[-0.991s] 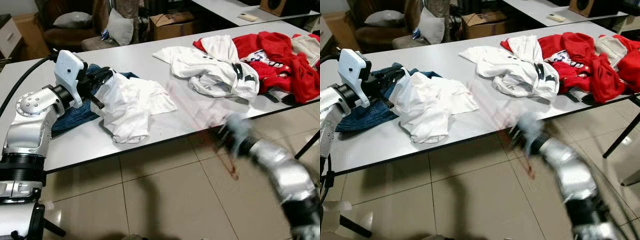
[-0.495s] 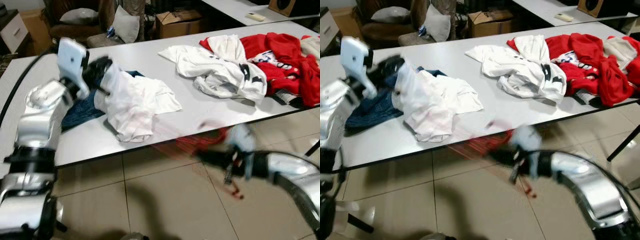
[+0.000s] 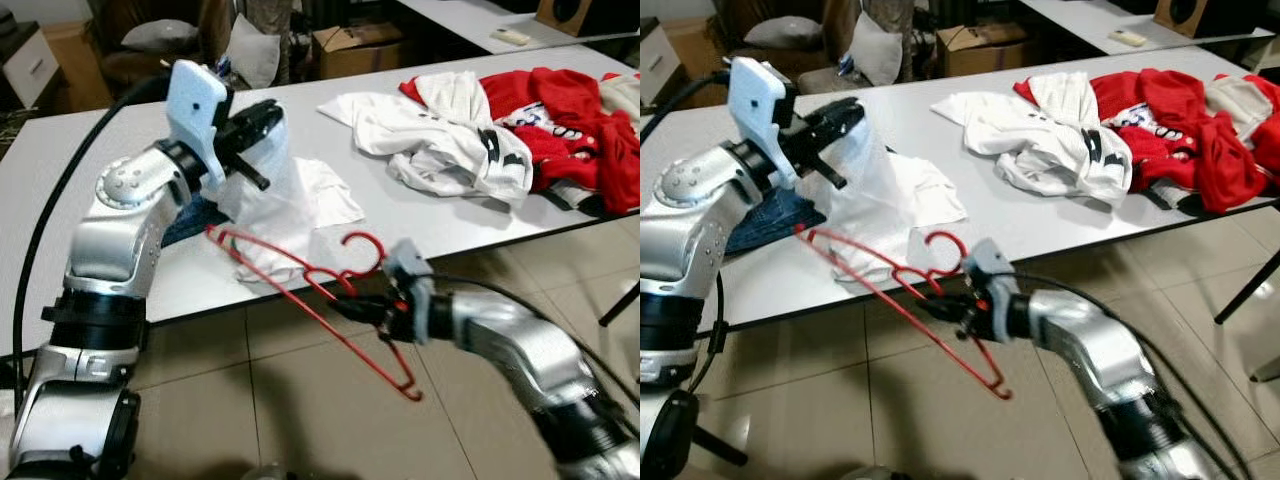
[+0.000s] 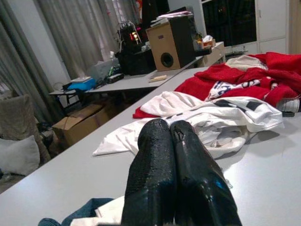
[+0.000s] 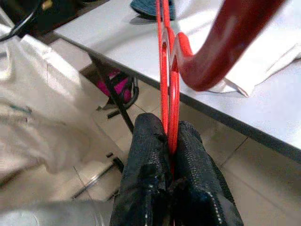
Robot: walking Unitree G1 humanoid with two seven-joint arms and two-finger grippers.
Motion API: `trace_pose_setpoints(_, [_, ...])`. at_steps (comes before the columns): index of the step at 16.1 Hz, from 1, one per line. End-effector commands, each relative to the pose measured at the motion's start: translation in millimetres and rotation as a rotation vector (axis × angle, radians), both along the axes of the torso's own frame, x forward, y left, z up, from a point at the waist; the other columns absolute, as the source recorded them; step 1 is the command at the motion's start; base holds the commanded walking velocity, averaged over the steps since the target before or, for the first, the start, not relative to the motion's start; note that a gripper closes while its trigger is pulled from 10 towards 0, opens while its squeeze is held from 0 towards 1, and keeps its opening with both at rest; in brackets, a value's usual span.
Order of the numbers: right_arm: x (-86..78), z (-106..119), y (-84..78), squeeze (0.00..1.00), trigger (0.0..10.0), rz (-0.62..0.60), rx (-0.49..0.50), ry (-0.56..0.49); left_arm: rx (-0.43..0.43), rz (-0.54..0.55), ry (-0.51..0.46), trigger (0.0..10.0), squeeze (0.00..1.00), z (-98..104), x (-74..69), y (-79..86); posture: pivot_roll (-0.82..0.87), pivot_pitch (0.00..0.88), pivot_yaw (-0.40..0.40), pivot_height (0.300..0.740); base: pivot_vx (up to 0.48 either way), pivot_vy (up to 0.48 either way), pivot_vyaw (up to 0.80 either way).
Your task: Hang hanger
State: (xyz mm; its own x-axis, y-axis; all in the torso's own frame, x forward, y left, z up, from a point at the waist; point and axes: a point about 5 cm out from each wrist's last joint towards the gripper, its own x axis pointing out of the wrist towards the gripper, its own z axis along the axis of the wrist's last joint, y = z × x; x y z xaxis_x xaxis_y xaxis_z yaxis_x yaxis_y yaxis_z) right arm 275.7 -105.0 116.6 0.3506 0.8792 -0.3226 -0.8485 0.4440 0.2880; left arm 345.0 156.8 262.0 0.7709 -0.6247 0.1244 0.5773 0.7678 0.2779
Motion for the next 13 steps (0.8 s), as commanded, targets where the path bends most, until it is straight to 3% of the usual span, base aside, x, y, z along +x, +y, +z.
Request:
trace_pose_setpoints(1, [8.6,-1,2.8,0.00,10.0,-0.041,0.046,0.051,0.021,-0.013,-0.008,0.0,0.00,3,-1.7,-6.2,-0.10,0.000,0.071,0.740,0.000,0.000,0.00])
trace_pose_setpoints(4, [16.7,-6,7.6,0.00,10.0,-0.092,0.140,0.146,0.040,0.015,-0.003,0.0,0.00,2,-0.6,-5.8,-0.09,0.000,0.065,0.740,0.000,0.000,0.00])
trace_pose_setpoints(7, [19.8,-8,-7.4,0.00,10.0,-0.210,0.218,0.209,0.073,0.083,-0.003,0.0,0.00,0,3.6,7.4,-0.10,0.000,0.071,0.740,0.000,0.000,0.00])
trace_pose_setpoints(13, [3.9,-4,-37.1,0.00,10.0,-0.255,0.196,0.203,0.179,0.198,-0.035,0.0,0.00,-2,10.4,29.2,-0.11,0.000,0.075,0.740,0.000,0.000,0.00])
